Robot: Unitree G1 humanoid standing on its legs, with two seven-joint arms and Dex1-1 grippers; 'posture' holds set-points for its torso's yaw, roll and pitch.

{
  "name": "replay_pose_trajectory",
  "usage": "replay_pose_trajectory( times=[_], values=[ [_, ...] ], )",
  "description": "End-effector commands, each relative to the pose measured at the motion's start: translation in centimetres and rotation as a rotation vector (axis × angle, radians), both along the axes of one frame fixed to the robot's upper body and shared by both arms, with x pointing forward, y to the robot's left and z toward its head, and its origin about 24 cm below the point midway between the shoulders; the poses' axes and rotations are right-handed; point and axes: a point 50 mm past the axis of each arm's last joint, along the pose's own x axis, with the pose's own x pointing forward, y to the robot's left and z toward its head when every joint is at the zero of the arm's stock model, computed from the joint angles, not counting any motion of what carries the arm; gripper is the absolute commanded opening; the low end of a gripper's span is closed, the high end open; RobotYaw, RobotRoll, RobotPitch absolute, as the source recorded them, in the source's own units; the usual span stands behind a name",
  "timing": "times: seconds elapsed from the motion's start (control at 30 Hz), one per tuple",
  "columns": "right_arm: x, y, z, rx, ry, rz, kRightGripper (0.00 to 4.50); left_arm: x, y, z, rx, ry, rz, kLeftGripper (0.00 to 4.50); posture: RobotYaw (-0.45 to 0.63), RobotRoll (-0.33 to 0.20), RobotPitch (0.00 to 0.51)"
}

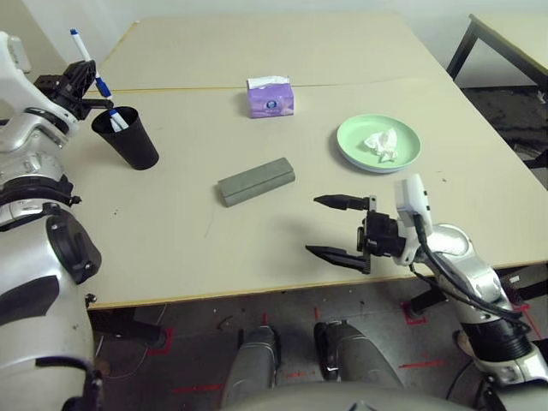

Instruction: Organize and tidy the items on the table.

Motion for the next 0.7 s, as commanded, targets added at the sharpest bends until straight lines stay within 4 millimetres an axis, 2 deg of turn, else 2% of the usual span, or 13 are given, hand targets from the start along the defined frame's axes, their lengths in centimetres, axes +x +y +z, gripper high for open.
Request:
replay_pose_trajectory(
  times=[0.03, 0.3, 0.7],
  values=[
    [-0.26, -0.13, -0.08, -0.01, 0.003, -0.004, 4.5, -0.45, 0.67, -0.4, 0.022, 0.026, 0.03, 0.02, -0.12, 0.0, 0.151],
    [-0.03, -0.02, -0.01, -0.011, 0.005, 0.001, 4.5, -1.2, 1.6, -0.83, 0.031, 0.032, 0.065, 0.02, -0.11, 0.0, 0.152],
    [0.16, -0.3, 0.09, -0.017, 0.0, -0.008, 4.5, -1.02, 1.3, -0.66, 0.021, 0.011, 0.047, 3.98, -0.11, 0.0, 0.148]
  ],
)
